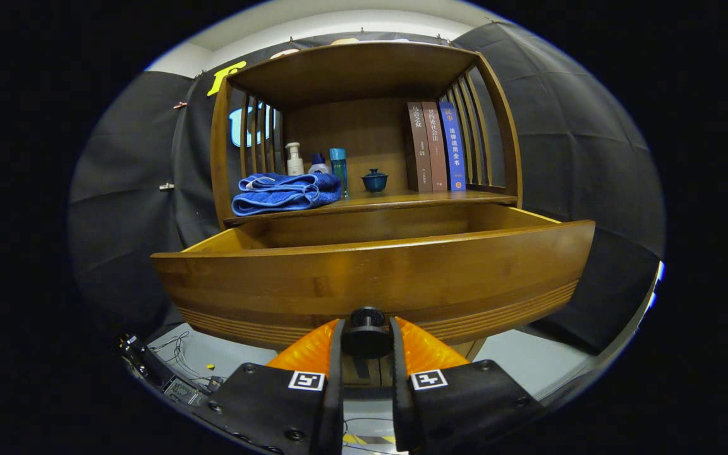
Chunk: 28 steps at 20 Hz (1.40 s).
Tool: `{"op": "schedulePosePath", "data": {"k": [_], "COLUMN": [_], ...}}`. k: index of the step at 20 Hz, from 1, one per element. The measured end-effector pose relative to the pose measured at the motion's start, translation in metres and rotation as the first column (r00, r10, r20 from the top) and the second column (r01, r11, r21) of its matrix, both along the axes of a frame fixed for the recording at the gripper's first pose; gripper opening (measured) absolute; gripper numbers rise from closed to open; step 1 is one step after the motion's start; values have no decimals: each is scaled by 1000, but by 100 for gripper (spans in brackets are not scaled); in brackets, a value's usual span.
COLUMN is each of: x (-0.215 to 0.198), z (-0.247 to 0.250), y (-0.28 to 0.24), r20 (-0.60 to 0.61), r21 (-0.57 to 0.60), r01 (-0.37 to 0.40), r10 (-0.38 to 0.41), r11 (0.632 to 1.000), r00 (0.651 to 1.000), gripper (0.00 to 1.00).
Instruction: Pull open the drawer, take out the items inside it, and place them on the countertop above the cabinet.
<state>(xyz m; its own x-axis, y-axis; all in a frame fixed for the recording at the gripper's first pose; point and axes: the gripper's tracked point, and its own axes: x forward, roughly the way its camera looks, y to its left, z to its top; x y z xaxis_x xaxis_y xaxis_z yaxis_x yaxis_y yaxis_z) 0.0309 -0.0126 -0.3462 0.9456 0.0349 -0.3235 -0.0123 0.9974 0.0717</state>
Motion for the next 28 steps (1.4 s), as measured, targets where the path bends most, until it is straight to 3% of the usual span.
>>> {"op": "schedulePosePath", "data": {"k": [5, 7, 10, 12, 17, 22, 25, 28], "x": [-1, -5, -8, -12, 0, 57, 91, 108], "z": [-6, -1, 13, 41, 132, 147, 124, 86], "y": [1, 2, 1, -11, -8, -17, -16, -16], "r20": [-3, 11, 23, 52, 87, -182, -360, -552], "r21": [-7, 7, -6, -43, -24, -113, -119, -108], "r01": [6, 11, 12, 34, -44, -112, -166, -229], "r10": [-6, -12, -12, -32, 46, 90, 114, 133], "r11": [1000, 1000, 1000, 998, 999, 987, 979, 967], "r00": [1000, 1000, 1000, 998, 995, 979, 926, 823], "gripper": [35, 45, 98, 99, 99, 99, 99, 99]}}
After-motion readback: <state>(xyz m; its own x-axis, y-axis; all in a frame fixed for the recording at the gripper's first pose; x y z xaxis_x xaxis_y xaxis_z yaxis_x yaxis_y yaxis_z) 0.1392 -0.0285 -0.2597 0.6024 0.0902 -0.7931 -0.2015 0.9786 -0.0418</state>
